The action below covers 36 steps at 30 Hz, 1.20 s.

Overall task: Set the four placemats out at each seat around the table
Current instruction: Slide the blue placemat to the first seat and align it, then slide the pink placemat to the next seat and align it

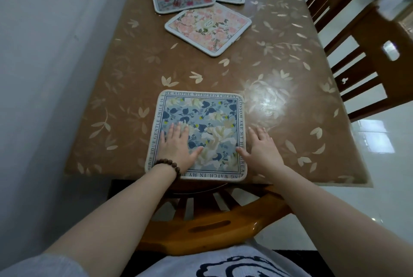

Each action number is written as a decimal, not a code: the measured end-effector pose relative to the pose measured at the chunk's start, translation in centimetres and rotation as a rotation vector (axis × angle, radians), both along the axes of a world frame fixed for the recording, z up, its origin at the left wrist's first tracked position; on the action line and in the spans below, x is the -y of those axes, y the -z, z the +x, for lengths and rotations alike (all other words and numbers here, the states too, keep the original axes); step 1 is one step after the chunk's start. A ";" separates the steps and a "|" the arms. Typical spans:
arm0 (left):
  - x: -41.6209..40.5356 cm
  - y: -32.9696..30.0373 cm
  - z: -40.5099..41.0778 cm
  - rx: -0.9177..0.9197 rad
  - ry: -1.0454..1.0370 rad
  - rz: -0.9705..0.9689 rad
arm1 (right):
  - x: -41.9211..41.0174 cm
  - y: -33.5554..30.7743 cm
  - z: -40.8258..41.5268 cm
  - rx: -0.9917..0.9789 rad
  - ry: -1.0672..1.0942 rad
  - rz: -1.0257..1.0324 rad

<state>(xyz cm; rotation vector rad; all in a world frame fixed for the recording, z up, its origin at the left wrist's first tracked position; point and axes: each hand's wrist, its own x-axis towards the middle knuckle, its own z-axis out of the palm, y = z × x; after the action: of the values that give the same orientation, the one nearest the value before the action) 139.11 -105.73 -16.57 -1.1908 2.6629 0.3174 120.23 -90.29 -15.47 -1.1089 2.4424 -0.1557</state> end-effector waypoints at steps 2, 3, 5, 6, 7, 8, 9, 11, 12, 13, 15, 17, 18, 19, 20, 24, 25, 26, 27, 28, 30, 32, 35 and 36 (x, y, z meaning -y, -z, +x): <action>-0.2 -0.6 -2.5 -0.048 0.017 -0.001 | -0.2 -0.7 -1.3 -0.046 0.026 -0.013; -0.4 -0.9 -3.7 -0.071 0.028 0.002 | -0.5 -1.0 -2.0 -0.072 0.036 -0.016; -0.8 -1.4 -6.0 -0.100 0.062 0.000 | -1.0 -1.7 -3.3 -0.103 0.058 -0.018; -1.0 -1.6 -7.1 -0.109 0.082 -0.001 | -1.4 -2.0 -3.9 -0.111 0.072 -0.017; -1.3 -1.8 -8.1 -0.116 0.102 0.000 | -1.8 -2.4 -4.5 -0.123 0.087 -0.015; -1.6 -1.9 -9.1 -0.121 0.126 0.002 | -2.3 -2.6 -5.0 -0.141 0.100 -0.010; -1.9 -2.0 -10.0 -0.123 0.151 0.004 | -2.9 -2.8 -5.4 -0.165 0.112 -0.002; -2.6 -2.2 -11.7 -0.112 0.199 0.012 | -4.0 -3.2 -6.1 -0.199 0.146 0.011; -3.0 -2.2 -12.4 -0.108 0.217 0.016 | -4.6 -3.3 -6.3 -0.201 0.173 0.012; -3.5 -2.3 -13.1 -0.110 0.231 0.022 | -5.3 -3.4 -6.6 -0.196 0.203 0.010; -4.6 -2.4 -14.4 -0.126 0.256 0.031 | -6.6 -3.5 -7.3 -0.191 0.244 0.011; -5.7 -2.4 -15.6 -0.136 0.284 0.034 | -8.0 -3.5 -7.9 -0.207 0.259 0.023; -6.3 -2.4 -16.2 -0.136 0.296 0.037 | -8.7 -3.4 -8.3 -0.214 0.269 0.028; -6.8 -2.4 -16.8 -0.135 0.307 0.041 | -9.4 -3.4 -8.7 -0.216 0.282 0.030; -7.4 -2.4 -17.5 -0.134 0.319 0.045 | -10.1 -3.4 -9.2 -0.213 0.296 0.031; -9.5 -2.2 -20.3 -0.145 0.351 0.051 | -12.6 -3.0 -11.7 -0.195 0.348 0.022; -9.9 -2.1 -21.0 -0.147 0.354 0.046 | -13.2 -2.8 -12.5 -0.196 0.359 0.013; -10.2 -2.0 -21.7 -0.149 0.353 0.042 | -13.7 -2.6 -13.3 -0.194 0.367 0.004; -10.5 -1.9 -22.6 -0.148 0.349 0.040 | -14.3 -2.3 -14.2 -0.190 0.371 -0.005; -10.8 -1.8 -23.5 -0.145 0.341 0.037 | -14.8 -2.0 -15.2 -0.181 0.370 -0.010; -11.6 -1.6 -25.5 -0.138 0.322 0.027 | -15.7 -1.4 -17.6 -0.159 0.356 -0.018; -12.7 -1.3 -28.0 -0.135 0.295 0.009 | -16.6 -0.7 -20.3 -0.157 0.331 -0.028; -14.8 -0.9 -32.8 -0.142 0.222 -0.014 | -17.9 0.0 -25.4 -0.158 0.260 -0.037; -15.6 -0.8 -34.4 -0.151 0.189 -0.010 | -18.3 0.0 -27.3 -0.155 0.226 -0.040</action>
<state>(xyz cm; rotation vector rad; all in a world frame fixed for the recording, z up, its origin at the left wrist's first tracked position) 104.69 -90.08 -15.77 -0.9414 2.8829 0.3764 92.89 -71.99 -15.49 -0.8880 2.7111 -0.1961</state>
